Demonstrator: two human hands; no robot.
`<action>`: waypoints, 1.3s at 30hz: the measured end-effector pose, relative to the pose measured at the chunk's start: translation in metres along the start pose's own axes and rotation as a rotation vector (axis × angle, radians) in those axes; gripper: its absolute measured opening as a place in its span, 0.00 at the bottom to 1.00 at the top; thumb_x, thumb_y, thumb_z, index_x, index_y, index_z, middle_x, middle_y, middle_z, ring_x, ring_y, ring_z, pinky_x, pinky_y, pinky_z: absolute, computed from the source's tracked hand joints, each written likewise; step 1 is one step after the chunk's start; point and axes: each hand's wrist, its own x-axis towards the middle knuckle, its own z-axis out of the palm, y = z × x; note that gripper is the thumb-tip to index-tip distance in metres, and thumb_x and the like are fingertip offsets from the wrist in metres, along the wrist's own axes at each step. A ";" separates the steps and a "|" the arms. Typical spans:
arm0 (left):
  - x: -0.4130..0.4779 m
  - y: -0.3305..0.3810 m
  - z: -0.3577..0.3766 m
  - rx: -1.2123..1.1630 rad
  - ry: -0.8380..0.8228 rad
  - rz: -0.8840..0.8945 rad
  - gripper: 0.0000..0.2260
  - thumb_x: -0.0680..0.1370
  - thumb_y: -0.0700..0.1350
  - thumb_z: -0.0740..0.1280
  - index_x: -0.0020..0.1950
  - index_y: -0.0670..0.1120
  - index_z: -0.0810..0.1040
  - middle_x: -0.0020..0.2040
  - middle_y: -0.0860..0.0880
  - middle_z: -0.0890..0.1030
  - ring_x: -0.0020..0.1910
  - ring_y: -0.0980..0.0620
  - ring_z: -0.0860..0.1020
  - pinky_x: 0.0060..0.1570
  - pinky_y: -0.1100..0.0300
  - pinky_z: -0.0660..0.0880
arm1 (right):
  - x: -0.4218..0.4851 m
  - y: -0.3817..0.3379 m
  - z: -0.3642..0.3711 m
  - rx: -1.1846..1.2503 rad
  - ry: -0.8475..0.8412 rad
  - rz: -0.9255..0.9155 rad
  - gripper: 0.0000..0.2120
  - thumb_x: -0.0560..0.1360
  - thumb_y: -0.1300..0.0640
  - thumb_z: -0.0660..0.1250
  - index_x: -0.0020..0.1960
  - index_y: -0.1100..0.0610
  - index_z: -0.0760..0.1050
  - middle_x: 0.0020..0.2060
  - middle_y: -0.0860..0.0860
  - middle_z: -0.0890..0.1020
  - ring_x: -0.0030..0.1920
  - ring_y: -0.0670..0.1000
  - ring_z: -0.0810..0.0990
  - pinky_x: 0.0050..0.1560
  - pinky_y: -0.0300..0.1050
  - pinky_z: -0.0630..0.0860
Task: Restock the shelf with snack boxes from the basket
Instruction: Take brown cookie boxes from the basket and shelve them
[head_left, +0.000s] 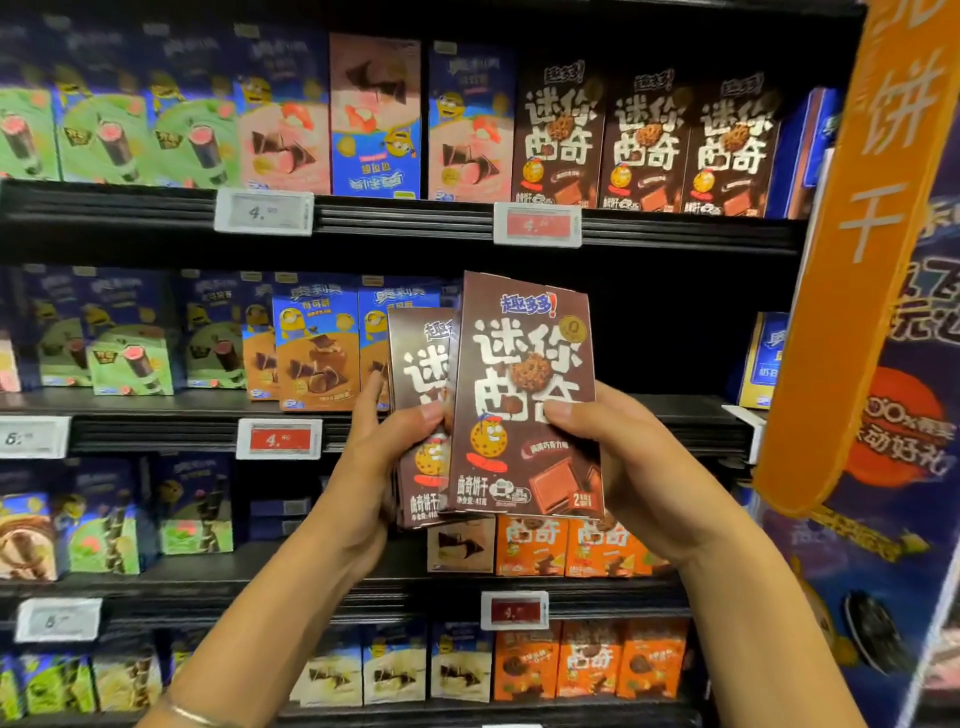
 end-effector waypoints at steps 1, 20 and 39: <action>0.001 0.000 0.002 0.005 0.005 0.005 0.53 0.61 0.55 0.79 0.84 0.56 0.62 0.68 0.46 0.84 0.58 0.41 0.87 0.49 0.48 0.84 | 0.001 0.000 -0.003 -0.002 -0.006 -0.002 0.23 0.72 0.51 0.69 0.66 0.56 0.75 0.57 0.54 0.86 0.56 0.56 0.85 0.49 0.50 0.84; 0.006 0.003 -0.009 0.033 0.075 0.029 0.45 0.61 0.53 0.79 0.78 0.53 0.70 0.62 0.45 0.87 0.49 0.45 0.89 0.41 0.53 0.85 | 0.066 0.026 -0.076 -0.095 0.440 -0.107 0.15 0.78 0.58 0.70 0.64 0.58 0.74 0.53 0.53 0.86 0.48 0.48 0.87 0.39 0.41 0.82; 0.008 0.002 -0.020 0.004 0.038 -0.010 0.46 0.59 0.53 0.77 0.76 0.44 0.75 0.56 0.43 0.89 0.44 0.45 0.89 0.38 0.53 0.85 | 0.212 0.063 -0.109 -1.116 0.417 0.222 0.17 0.83 0.58 0.60 0.64 0.69 0.76 0.64 0.67 0.78 0.63 0.65 0.77 0.62 0.52 0.72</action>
